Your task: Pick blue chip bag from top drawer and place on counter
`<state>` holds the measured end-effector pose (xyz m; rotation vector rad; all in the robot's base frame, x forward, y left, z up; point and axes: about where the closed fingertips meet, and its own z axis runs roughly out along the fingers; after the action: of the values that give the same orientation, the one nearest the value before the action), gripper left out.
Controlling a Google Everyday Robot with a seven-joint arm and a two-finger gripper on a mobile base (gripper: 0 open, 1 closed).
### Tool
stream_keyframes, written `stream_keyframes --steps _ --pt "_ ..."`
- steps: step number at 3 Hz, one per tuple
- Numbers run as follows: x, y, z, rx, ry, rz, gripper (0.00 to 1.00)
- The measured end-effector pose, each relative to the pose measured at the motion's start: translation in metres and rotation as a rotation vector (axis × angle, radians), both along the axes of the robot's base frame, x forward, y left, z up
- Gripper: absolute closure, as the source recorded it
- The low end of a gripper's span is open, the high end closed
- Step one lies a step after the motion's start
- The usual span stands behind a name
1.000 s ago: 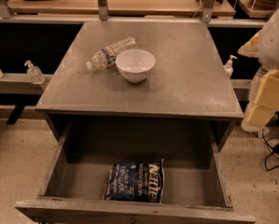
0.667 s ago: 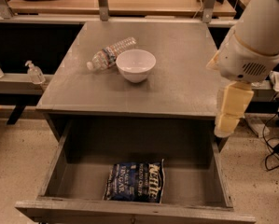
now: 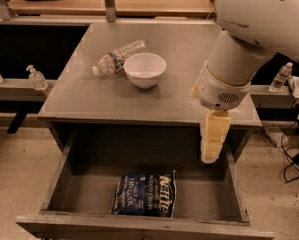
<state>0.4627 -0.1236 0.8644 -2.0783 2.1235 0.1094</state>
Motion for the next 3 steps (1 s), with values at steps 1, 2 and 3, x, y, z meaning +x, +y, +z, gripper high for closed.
stream_keyframes --steps 1,2,3 --pt "0.0 0.0 0.0 0.0 0.0 0.0 0.0" --pt "-0.005 0.025 -0.008 0.051 -0.075 0.139 0.02" --pt "-0.014 0.058 -0.031 0.043 -0.154 0.27 0.23"
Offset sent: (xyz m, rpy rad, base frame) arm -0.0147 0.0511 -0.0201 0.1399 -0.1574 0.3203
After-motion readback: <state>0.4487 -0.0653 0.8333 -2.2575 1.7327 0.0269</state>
